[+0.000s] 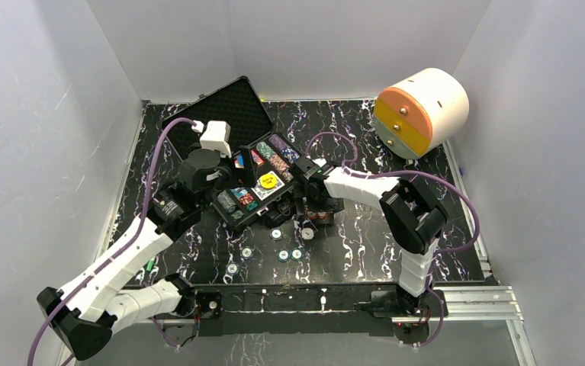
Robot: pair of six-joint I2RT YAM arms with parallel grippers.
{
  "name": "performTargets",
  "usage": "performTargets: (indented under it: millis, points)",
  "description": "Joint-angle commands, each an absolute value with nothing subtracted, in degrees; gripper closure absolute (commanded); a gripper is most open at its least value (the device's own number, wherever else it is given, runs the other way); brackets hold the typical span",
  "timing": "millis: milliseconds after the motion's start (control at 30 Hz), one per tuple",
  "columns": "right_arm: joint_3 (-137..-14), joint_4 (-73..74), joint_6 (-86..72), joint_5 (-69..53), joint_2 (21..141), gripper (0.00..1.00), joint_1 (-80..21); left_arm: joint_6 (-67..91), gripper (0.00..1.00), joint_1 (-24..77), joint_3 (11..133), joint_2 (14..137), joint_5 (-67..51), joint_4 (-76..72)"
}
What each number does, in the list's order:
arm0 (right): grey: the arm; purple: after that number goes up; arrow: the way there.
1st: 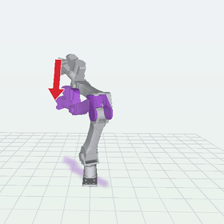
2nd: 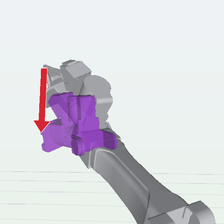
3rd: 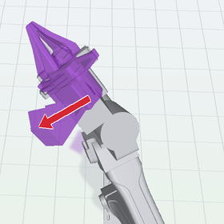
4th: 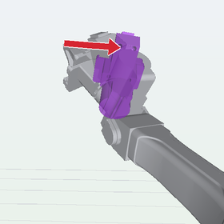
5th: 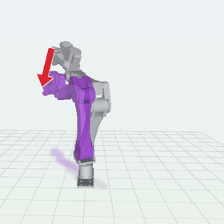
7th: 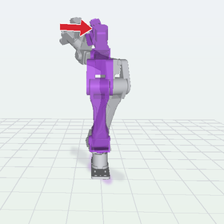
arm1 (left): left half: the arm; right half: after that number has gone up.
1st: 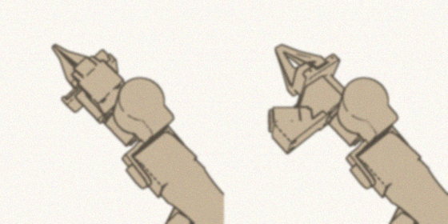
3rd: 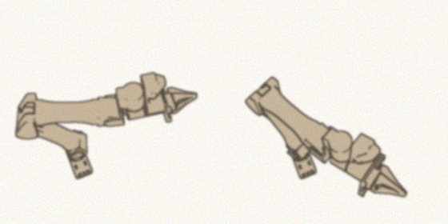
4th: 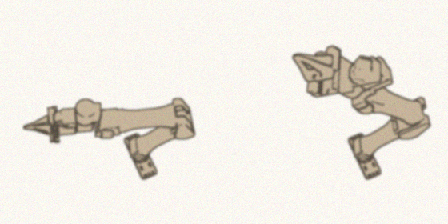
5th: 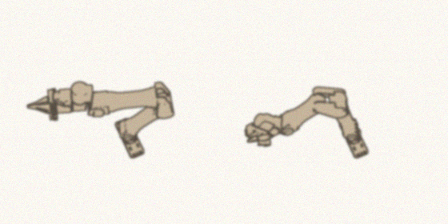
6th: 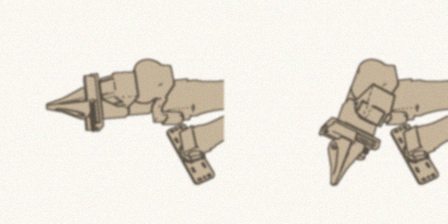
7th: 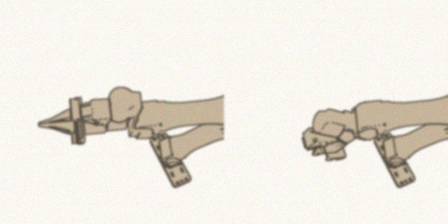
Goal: Pack up texas hold em set
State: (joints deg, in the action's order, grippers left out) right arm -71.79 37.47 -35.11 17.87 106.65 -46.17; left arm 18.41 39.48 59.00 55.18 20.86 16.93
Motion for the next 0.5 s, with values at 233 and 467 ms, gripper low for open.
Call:
performTargets:
  millis: [233, 467]
  points:
    - [-67.50, 32.22, -34.55, 18.42, 106.98, 0.18, -45.14, 18.00, 0.10, 39.37, 60.28, 57.02, 21.80, 16.43]
    - [-65.84, 32.05, -36.96, 19.61, 103.91, 0.28, -43.49, 18.80, 0.10, 39.39, 61.51, 58.30, 21.65, 17.75]
